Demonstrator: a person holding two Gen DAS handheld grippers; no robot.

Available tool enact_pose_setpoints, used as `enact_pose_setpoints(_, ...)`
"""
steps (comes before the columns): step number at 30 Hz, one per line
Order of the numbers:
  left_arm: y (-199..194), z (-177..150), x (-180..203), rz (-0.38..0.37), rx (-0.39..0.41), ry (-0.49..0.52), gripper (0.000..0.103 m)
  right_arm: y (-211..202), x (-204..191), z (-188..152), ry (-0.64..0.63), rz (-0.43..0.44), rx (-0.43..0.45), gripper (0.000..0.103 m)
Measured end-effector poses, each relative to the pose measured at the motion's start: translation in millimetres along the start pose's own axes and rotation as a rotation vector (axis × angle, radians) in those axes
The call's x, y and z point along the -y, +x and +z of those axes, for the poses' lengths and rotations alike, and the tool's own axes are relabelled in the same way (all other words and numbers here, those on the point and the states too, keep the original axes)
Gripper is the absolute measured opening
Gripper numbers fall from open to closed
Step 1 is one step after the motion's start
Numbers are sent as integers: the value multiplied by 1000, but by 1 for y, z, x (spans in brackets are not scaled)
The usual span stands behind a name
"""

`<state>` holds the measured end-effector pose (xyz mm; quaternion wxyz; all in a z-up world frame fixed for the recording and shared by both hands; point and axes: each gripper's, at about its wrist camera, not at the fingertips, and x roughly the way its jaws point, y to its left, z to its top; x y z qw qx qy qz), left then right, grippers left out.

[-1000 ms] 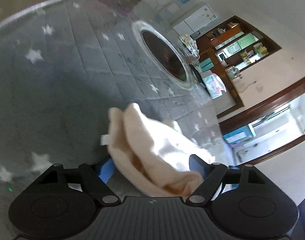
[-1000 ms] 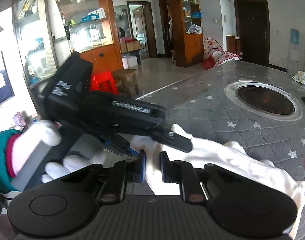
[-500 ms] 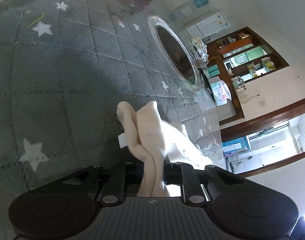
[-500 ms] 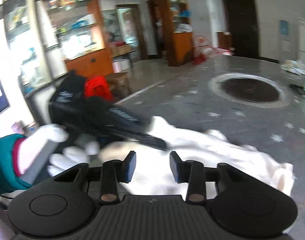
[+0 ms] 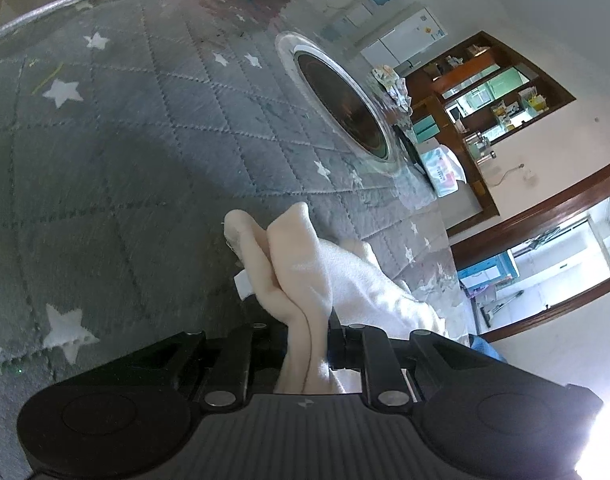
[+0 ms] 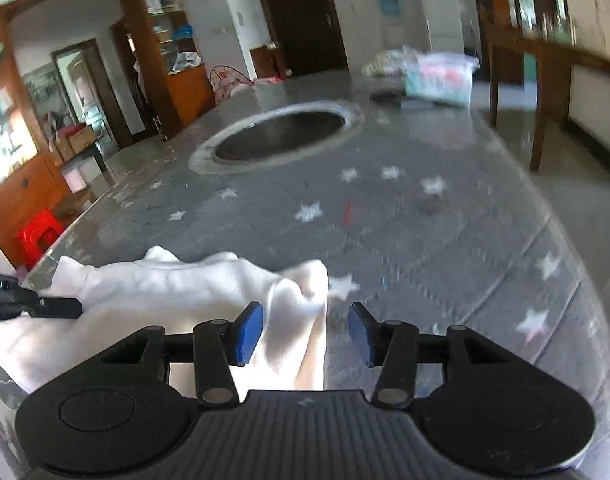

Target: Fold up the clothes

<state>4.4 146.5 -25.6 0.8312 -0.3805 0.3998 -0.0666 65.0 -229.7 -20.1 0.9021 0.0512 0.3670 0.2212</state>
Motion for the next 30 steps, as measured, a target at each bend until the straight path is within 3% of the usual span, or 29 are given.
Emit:
enact_pose_setpoints(2, 0, 0, 3, 10, 0, 16, 18, 1, 2, -3, 18, 35, 2, 45)
enact_pose_setpoints(3, 1, 0, 4, 15, 1, 24, 17, 1, 0, -3, 12, 49, 0, 39)
enact_pose_setpoints(4, 1, 0, 5, 19, 1, 32, 18, 3, -4, -5, 4, 62, -4, 25)
enact_pose_setpoints(7, 1, 1, 12, 40, 6, 71, 17, 2, -14, -6, -24, 50, 16, 13)
enact_pose_setpoints(16, 3, 12, 61, -11, 16, 199, 17, -51, -14, 8, -50, 37, 140, 11)
enact_pose_setpoints(24, 35, 10, 123, -76, -22, 322, 16, -96, 12, 33, -65, -109, 247, 11)
enact_pose_setpoints(30, 69, 3, 164, -89, -58, 390, 15, -108, 40, 42, -65, -199, 266, 11)
